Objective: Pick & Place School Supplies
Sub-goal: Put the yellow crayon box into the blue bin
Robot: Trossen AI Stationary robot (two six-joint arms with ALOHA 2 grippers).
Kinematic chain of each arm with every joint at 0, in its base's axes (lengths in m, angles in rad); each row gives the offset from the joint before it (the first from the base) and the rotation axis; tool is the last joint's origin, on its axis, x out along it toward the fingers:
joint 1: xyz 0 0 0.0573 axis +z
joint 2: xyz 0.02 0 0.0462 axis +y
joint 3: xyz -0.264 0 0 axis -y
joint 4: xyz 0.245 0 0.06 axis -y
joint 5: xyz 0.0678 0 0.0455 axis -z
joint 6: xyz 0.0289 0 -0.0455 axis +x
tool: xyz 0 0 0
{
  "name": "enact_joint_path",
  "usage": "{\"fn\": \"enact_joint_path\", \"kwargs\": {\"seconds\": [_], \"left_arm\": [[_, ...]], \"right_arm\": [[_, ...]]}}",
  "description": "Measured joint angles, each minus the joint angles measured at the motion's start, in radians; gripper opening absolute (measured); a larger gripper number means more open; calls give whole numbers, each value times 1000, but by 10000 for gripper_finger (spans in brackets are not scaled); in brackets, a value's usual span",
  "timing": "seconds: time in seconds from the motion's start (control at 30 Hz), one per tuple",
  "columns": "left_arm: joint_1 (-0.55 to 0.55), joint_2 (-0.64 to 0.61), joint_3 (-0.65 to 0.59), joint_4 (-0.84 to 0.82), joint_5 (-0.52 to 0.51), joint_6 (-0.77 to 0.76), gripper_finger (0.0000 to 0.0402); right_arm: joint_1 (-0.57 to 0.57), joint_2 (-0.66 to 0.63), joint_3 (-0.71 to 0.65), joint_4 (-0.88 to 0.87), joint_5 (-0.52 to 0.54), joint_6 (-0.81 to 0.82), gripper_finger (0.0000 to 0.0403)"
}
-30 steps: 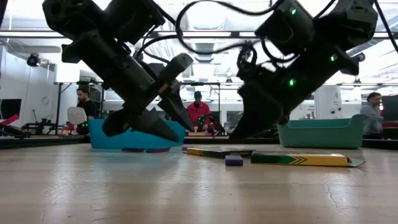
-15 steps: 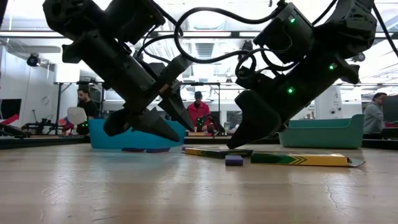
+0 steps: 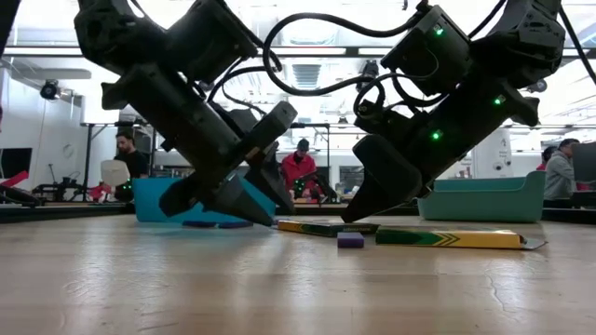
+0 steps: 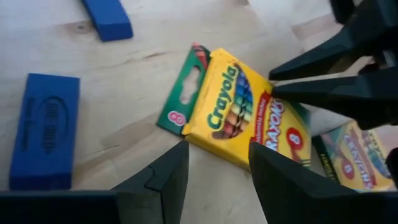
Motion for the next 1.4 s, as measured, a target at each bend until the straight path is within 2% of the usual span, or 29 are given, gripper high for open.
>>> {"fn": "enact_joint_path", "kwargs": {"seconds": [1.4], "left_arm": [[4, -2, 6, 0, -32, 1, 172]], "right_arm": [[-27, 0, -21, -34, -2, 83, 52]]}}
